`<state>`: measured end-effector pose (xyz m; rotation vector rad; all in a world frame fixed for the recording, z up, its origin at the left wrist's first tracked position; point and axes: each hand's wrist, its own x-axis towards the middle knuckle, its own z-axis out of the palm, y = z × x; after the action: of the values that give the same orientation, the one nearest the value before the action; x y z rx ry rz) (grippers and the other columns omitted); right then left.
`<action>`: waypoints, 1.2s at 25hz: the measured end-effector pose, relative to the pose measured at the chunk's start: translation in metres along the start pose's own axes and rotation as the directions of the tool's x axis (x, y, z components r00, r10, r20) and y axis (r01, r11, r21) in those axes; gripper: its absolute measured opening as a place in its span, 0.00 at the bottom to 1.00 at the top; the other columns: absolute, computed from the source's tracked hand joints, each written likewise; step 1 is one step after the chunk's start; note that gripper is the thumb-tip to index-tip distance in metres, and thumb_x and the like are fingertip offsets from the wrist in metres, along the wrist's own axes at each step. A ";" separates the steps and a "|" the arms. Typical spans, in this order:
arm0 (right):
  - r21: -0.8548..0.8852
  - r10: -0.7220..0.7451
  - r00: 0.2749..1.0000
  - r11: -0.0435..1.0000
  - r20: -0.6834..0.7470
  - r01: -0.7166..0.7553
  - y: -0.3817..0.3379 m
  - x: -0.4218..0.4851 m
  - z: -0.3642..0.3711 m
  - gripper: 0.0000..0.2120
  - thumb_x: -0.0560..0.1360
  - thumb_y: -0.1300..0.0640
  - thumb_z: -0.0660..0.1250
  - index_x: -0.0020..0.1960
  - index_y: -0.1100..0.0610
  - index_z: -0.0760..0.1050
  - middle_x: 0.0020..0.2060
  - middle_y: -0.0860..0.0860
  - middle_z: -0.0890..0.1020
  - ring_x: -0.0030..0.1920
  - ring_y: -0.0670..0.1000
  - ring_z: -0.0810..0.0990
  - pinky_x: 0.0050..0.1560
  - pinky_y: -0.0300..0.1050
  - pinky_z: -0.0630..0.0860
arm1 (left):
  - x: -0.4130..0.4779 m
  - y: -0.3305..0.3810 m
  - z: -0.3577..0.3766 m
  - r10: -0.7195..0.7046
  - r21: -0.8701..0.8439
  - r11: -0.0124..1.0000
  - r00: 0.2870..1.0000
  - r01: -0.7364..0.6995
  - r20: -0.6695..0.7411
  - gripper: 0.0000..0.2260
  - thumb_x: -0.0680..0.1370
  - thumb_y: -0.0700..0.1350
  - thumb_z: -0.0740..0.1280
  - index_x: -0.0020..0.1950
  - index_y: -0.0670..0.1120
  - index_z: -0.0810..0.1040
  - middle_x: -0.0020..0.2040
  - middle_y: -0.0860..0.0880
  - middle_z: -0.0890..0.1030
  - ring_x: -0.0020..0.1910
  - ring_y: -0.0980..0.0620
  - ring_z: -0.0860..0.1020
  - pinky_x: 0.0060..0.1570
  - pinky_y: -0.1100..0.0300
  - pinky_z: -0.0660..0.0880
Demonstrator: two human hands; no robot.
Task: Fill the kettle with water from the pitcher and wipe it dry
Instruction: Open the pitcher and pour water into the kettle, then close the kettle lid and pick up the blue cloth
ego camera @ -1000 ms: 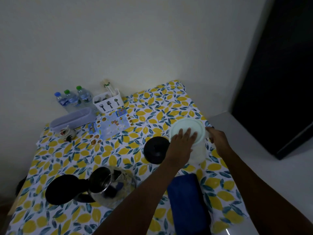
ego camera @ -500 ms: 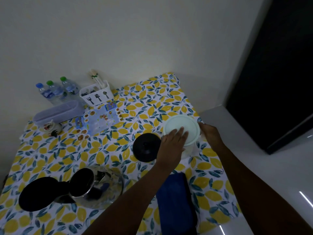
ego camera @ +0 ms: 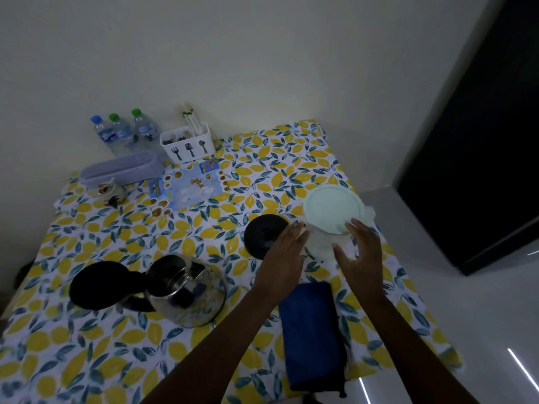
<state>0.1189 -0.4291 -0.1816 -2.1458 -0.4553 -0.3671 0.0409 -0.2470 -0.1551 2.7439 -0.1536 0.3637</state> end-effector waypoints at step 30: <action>0.100 -0.153 0.813 0.988 0.562 0.117 -0.208 -0.103 0.170 0.39 0.65 0.51 0.78 0.69 0.58 0.63 0.65 0.58 0.70 0.62 0.57 0.73 0.54 0.39 0.66 | -0.197 -0.142 -0.148 -0.351 -0.123 0.933 0.930 0.338 -0.106 0.23 0.80 0.37 0.61 0.75 0.47 0.63 0.78 0.46 0.58 0.76 0.44 0.58 0.72 0.47 0.64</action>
<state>-0.0498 -0.1964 -0.1724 -2.1447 -0.9497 0.2313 -0.1605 -0.0494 -0.1243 2.5691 0.3329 0.4155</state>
